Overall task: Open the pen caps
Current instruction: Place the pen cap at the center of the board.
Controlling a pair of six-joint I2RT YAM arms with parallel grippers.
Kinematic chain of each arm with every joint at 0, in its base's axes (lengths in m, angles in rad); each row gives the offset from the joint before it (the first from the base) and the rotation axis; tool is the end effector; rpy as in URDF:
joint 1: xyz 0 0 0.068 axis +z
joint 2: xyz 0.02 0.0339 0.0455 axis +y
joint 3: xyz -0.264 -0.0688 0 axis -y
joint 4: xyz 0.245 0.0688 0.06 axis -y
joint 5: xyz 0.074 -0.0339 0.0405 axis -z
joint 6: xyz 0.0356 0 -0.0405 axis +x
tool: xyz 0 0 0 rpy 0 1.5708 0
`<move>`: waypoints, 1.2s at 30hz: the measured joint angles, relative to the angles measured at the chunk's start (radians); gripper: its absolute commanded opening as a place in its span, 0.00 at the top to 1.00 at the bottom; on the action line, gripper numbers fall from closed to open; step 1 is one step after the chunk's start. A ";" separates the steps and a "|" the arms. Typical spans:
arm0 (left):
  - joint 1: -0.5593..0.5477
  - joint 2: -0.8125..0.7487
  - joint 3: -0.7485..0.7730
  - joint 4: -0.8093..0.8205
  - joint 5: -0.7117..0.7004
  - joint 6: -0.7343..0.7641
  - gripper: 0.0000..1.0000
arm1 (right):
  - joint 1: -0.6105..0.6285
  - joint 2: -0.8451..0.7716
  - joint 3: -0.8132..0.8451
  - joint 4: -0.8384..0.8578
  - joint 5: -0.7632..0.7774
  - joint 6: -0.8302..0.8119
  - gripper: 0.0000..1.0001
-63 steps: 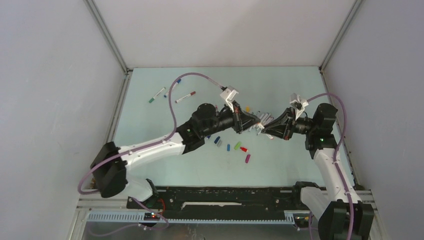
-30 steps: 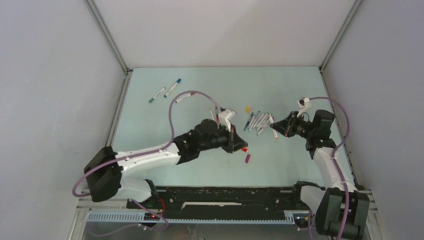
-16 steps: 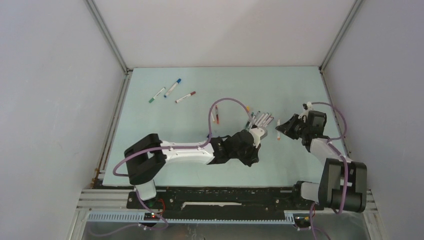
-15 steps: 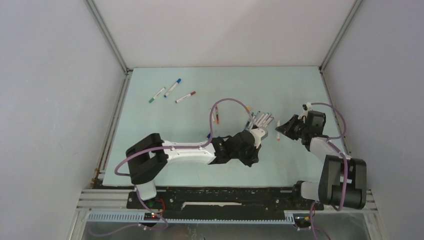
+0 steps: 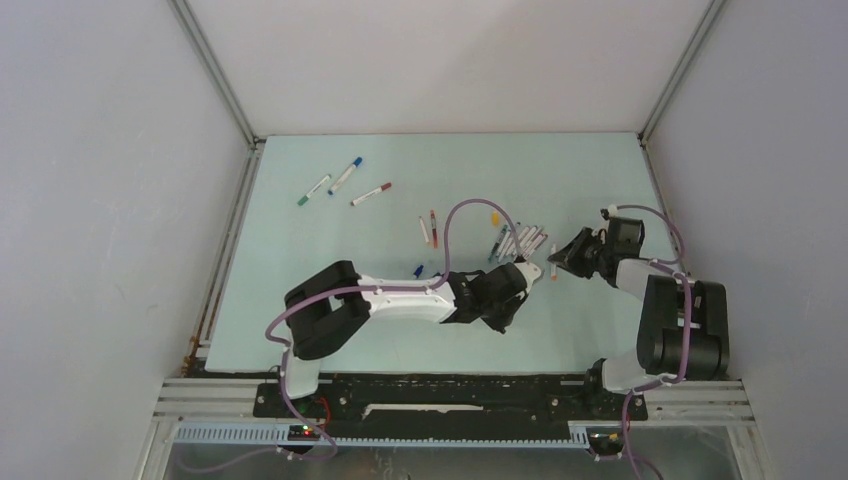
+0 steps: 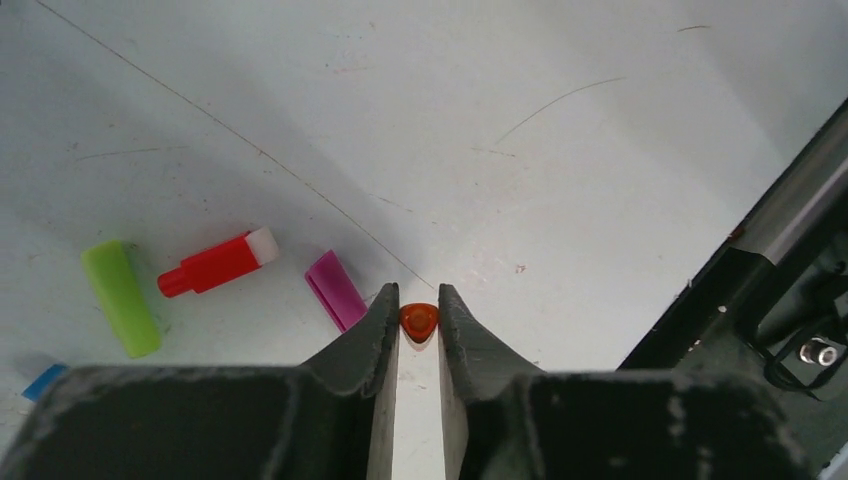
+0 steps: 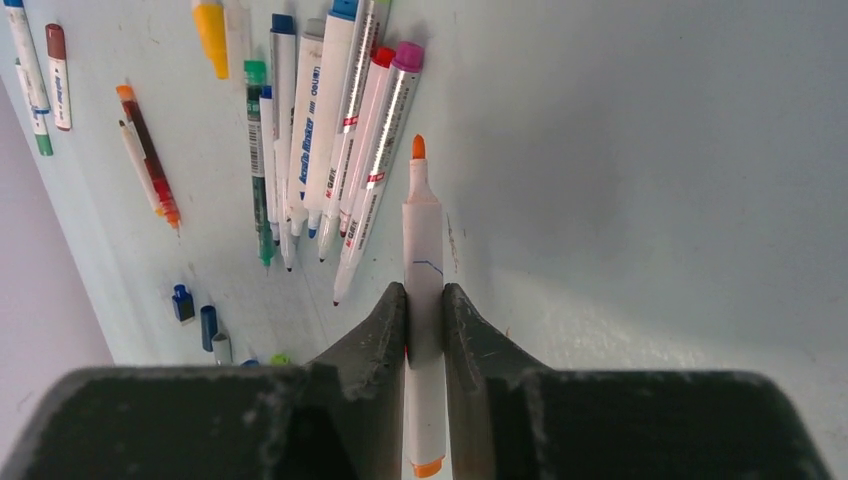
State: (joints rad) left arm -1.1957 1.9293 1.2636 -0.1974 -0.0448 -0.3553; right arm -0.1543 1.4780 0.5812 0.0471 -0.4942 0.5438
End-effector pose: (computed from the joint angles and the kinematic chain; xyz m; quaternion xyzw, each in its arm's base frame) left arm 0.1530 -0.3843 0.1733 0.3755 0.8594 -0.2275 0.2621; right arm 0.2643 -0.0240 0.1433 0.2292 0.8821 0.2907 0.2913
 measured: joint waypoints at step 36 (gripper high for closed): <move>0.057 -0.426 -0.138 0.009 -0.353 0.060 0.12 | -0.026 -0.135 0.177 -0.252 -0.467 -0.492 0.56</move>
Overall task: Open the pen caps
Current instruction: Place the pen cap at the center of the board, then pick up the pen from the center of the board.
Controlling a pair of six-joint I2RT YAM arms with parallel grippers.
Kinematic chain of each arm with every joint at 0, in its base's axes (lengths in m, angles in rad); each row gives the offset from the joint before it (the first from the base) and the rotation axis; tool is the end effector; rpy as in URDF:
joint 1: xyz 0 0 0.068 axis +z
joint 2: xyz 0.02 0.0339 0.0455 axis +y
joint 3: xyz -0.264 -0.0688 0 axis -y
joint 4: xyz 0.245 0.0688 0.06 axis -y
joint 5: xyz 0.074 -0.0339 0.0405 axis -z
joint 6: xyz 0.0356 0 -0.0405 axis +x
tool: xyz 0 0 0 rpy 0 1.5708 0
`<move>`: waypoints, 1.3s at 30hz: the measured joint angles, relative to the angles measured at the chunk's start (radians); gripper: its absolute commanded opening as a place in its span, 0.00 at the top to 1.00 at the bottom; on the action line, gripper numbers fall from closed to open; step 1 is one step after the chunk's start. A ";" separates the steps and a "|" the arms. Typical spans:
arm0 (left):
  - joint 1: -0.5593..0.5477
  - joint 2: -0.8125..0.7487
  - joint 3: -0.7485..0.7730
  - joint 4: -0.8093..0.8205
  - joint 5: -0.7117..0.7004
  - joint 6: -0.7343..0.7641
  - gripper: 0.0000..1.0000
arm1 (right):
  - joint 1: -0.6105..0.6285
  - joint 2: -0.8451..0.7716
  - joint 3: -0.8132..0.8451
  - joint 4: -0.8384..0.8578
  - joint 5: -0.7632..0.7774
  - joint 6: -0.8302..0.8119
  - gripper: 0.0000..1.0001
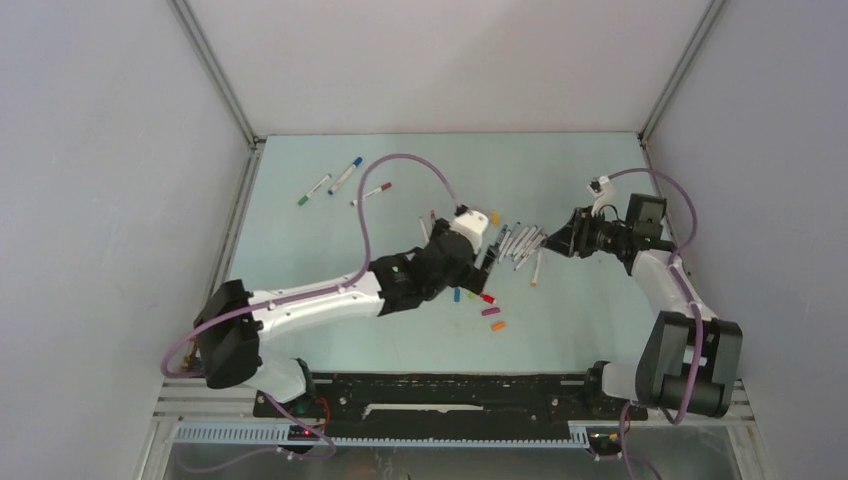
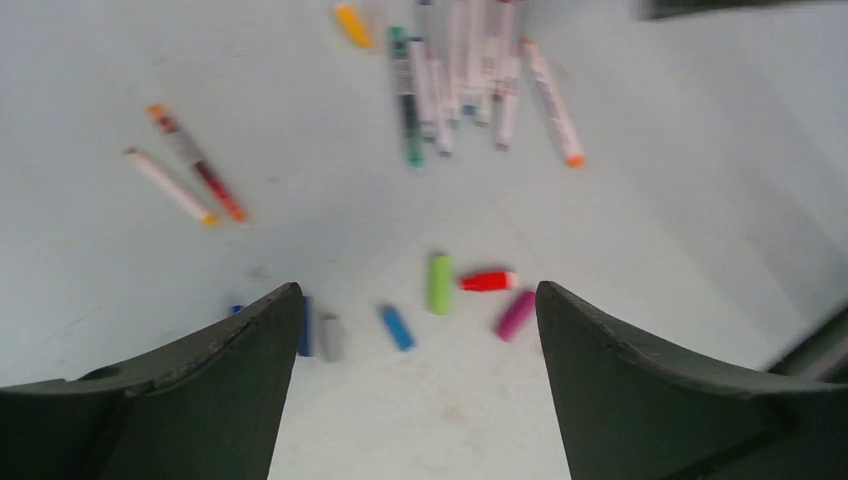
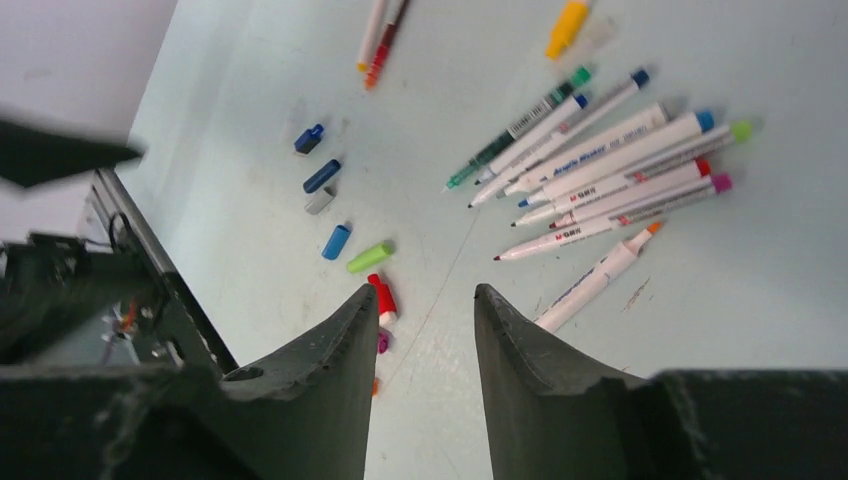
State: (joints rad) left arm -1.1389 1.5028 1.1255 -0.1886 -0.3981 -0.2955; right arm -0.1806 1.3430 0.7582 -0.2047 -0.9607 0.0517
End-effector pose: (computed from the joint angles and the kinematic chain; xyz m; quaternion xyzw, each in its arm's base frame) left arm 0.1557 -0.3049 0.2851 0.2648 0.8228 -0.1797 0.4697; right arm 0.2652 -0.0188 0.2184 -0.0797 0.8349 0.4046 0.3645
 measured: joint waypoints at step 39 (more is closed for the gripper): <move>0.827 0.675 0.661 -0.437 0.172 0.463 0.47 | -0.097 -0.148 0.024 -0.224 -0.172 -0.296 0.53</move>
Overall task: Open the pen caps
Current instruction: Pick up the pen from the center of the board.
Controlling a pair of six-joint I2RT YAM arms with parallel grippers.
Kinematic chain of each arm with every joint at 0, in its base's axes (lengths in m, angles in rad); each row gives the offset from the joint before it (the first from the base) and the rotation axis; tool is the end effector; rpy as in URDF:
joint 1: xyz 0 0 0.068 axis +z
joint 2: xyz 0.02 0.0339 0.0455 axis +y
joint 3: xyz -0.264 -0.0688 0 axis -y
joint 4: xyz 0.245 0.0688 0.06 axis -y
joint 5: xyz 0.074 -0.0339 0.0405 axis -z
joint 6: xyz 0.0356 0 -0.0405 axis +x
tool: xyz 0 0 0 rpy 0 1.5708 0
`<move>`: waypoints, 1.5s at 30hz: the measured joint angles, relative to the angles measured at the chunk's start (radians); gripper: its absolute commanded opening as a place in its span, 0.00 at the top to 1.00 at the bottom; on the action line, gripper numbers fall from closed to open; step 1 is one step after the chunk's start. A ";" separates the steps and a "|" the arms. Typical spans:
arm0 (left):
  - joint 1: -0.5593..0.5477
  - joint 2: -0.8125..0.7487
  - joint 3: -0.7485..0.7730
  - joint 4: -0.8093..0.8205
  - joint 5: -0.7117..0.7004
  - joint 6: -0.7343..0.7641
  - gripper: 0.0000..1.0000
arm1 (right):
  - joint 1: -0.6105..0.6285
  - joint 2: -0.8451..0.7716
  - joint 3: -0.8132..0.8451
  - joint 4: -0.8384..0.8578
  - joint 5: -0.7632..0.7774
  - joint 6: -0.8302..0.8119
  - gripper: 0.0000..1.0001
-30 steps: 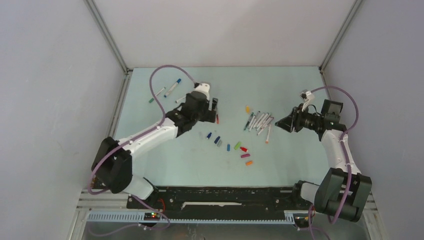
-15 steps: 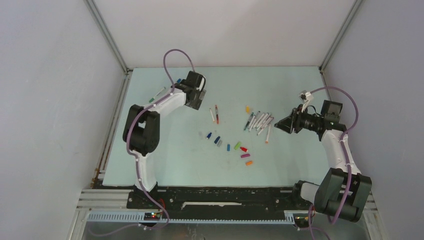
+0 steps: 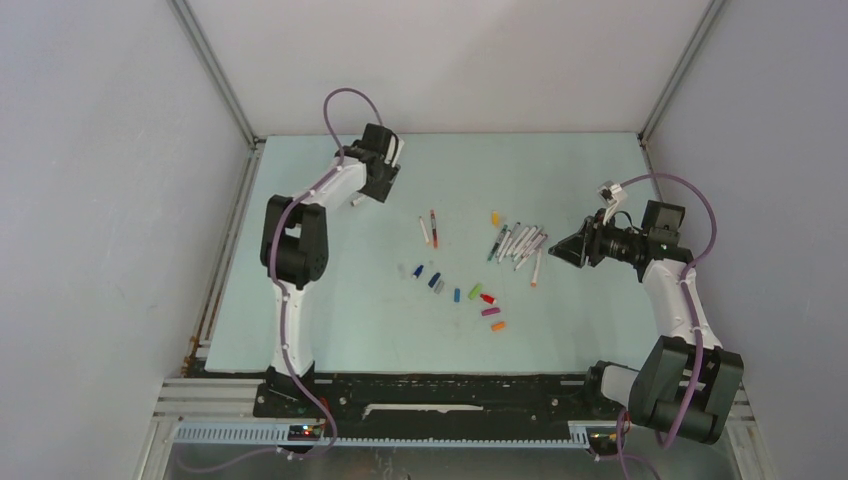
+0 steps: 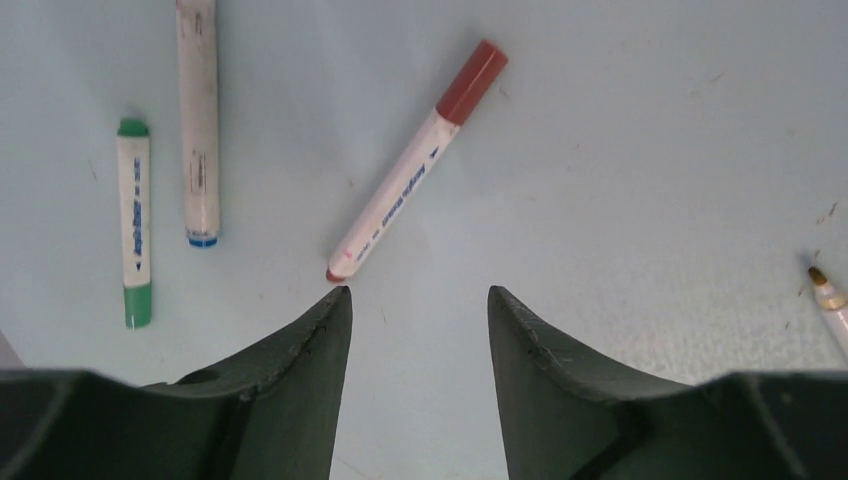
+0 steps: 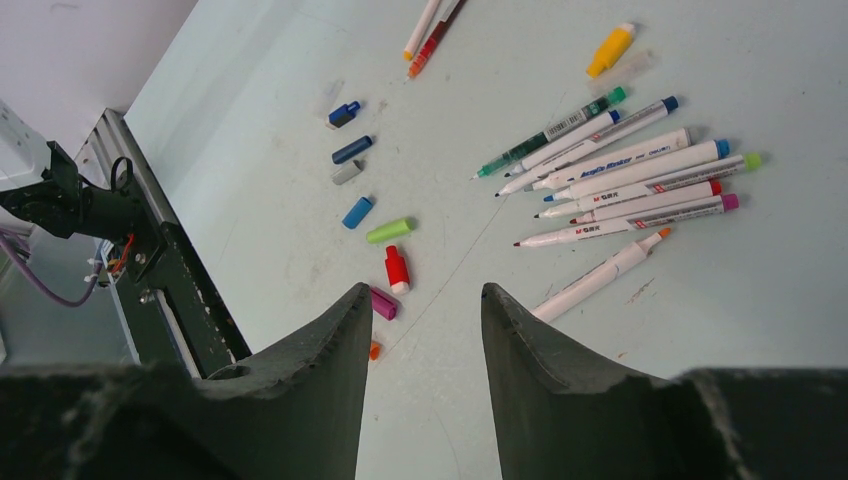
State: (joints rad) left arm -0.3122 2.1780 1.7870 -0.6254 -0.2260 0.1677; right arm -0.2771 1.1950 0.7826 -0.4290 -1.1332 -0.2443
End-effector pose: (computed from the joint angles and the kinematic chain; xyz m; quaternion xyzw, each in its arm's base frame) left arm 0.4566 -0.1390 0.2000 0.1971 0.9356 0.0885 0.2790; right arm 0.2310 -0.0322 0.2494 -0.1785 0.7913 0.4070 0.4200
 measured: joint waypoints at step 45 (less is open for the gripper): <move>0.164 0.257 0.356 -0.264 0.314 0.016 0.65 | -0.009 0.009 0.006 -0.018 -0.023 0.000 0.53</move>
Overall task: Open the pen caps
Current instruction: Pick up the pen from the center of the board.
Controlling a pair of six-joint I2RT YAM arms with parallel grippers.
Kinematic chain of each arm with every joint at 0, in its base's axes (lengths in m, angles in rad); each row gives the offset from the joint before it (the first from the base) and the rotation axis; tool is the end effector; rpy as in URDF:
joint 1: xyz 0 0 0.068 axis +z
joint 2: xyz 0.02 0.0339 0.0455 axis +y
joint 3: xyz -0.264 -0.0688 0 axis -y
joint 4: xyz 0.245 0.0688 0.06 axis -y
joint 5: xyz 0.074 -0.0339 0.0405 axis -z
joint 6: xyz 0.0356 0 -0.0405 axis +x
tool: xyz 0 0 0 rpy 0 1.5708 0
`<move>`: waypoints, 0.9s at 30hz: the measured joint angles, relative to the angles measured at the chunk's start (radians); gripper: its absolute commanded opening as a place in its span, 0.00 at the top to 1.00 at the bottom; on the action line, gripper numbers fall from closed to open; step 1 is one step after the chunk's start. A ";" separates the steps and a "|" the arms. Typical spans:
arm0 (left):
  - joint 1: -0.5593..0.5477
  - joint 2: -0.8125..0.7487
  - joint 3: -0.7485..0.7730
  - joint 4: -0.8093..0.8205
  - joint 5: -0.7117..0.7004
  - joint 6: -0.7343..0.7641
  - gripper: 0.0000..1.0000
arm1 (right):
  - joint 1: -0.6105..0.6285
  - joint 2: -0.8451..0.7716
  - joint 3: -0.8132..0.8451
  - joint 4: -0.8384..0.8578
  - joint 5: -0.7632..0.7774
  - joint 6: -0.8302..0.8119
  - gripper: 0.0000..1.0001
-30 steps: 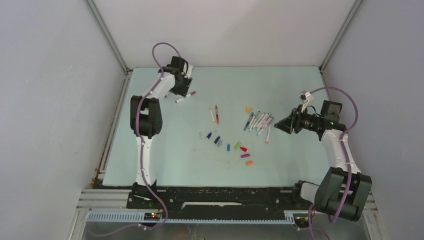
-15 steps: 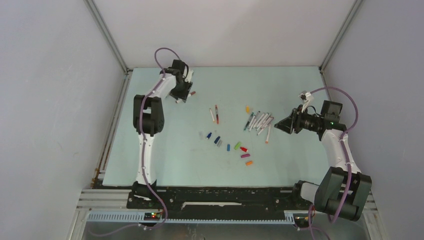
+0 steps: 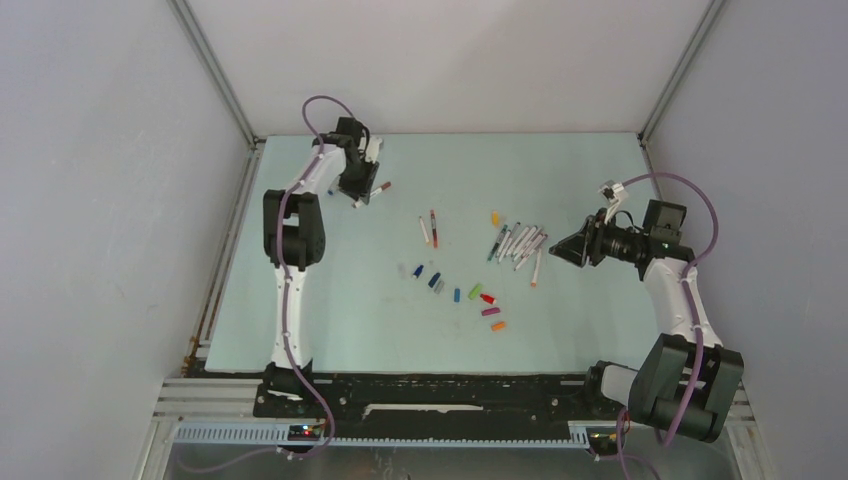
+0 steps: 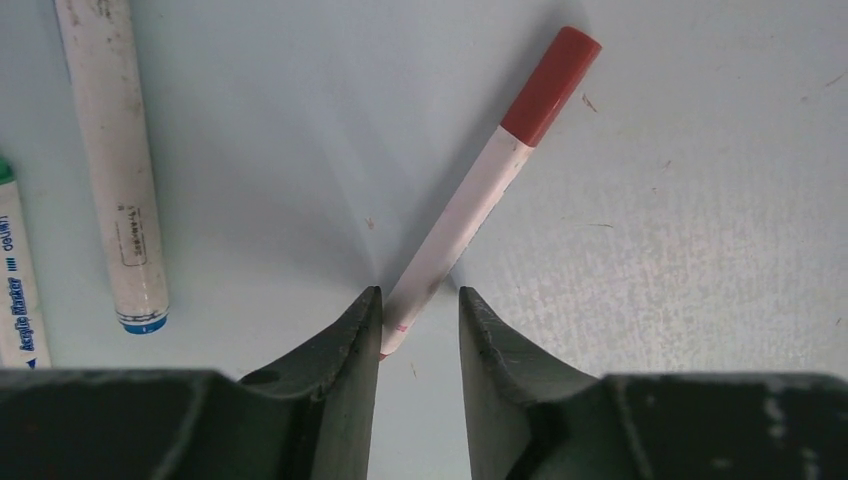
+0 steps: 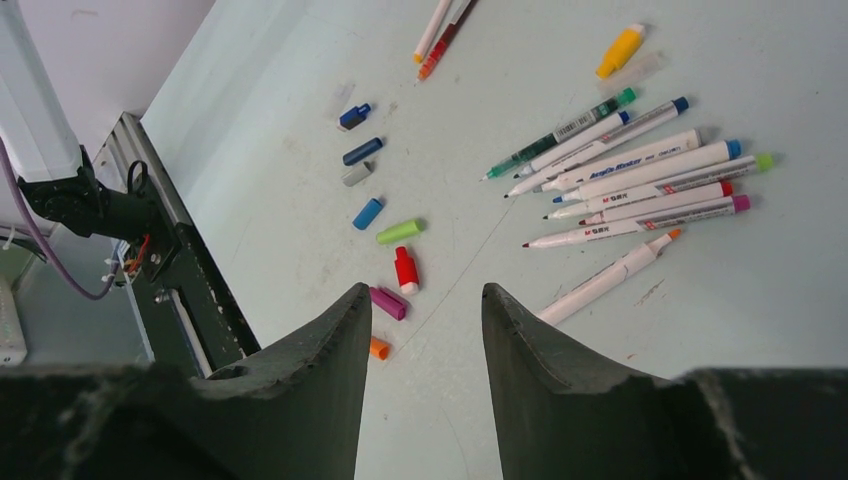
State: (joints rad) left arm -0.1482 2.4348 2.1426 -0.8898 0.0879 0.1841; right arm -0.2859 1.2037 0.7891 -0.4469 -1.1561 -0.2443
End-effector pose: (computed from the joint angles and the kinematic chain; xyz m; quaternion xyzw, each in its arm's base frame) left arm 0.5081 -0.0790 0.1705 0.1705 0.9653 -0.0396 0.1937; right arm 0.2310 -0.0339 0.2491 -0.1734 0.7892 0.4183 0.4149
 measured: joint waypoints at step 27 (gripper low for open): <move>-0.146 -0.190 -0.332 -0.011 -0.030 -0.188 0.86 | -0.037 -0.048 0.020 -0.005 -0.071 0.009 0.53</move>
State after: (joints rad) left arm -0.2943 2.2444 1.8111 -0.9009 0.0578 -0.0036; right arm -0.3229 1.1557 0.8089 -0.4519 -1.2266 -0.2352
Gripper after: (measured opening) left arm 0.128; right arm 0.470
